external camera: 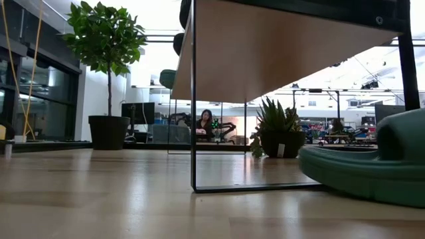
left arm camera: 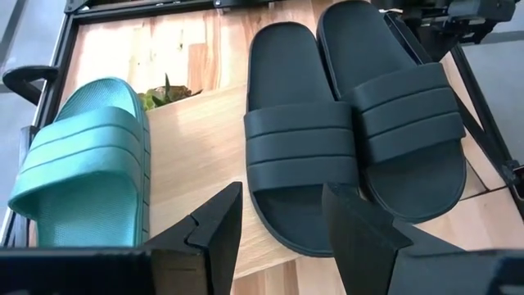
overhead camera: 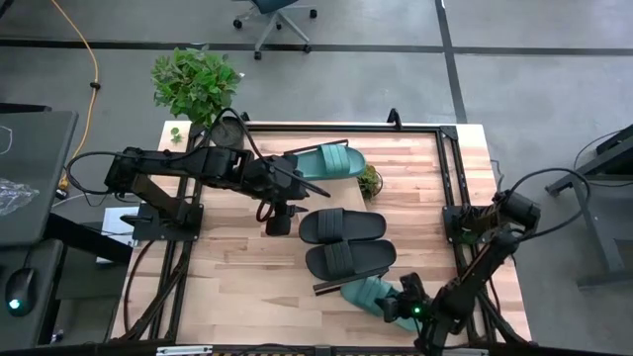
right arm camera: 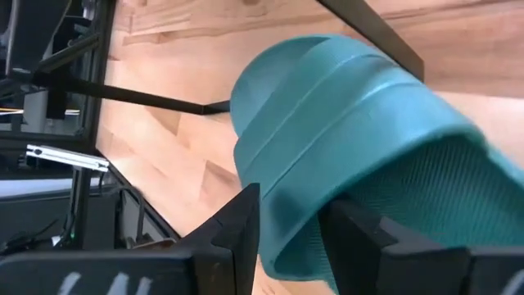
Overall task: Pick and place slides into the shelf
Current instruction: Put the green slipper on the shelf
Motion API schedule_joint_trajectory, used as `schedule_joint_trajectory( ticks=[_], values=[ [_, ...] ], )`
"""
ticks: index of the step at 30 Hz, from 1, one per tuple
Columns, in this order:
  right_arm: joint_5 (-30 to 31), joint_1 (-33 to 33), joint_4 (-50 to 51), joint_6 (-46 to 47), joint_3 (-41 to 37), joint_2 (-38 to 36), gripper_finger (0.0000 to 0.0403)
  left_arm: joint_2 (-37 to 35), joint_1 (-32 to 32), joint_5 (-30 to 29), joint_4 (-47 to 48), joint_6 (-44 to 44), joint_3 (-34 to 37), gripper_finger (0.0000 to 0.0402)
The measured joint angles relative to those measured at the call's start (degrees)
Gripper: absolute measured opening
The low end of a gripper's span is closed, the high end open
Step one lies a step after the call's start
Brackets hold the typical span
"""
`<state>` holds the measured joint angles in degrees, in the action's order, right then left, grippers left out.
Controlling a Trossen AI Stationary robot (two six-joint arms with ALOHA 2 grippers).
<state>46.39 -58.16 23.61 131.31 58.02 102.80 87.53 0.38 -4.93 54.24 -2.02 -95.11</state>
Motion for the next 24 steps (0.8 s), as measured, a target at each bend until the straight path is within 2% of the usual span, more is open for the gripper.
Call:
schedule_joint_trajectory(
  ticks=[6, 13, 18, 24],
  values=[
    [-2.62, 2.17, 0.01, -1.9, 0.02, 0.34, 0.0112, 0.0, 0.0, 0.0, 0.35, -0.98, 0.0, 0.0159],
    [-1.93, 2.28, -4.54, -1.1, 0.02, 4.75, 0.0105, 0.0, 0.0, 0.0, 1.33, -1.42, 0.0, 0.0159],
    [1.79, 1.3, -6.0, -1.13, 0.01, 5.17, 0.0066, 0.0, 0.0, 0.0, 2.12, -2.16, 0.0, 0.0159],
    [2.65, 1.47, -7.23, -0.24, 0.0, 4.66, 0.0008, 0.0, 0.0, 0.0, 2.14, -2.25, 0.0, 0.0159]
  ],
)
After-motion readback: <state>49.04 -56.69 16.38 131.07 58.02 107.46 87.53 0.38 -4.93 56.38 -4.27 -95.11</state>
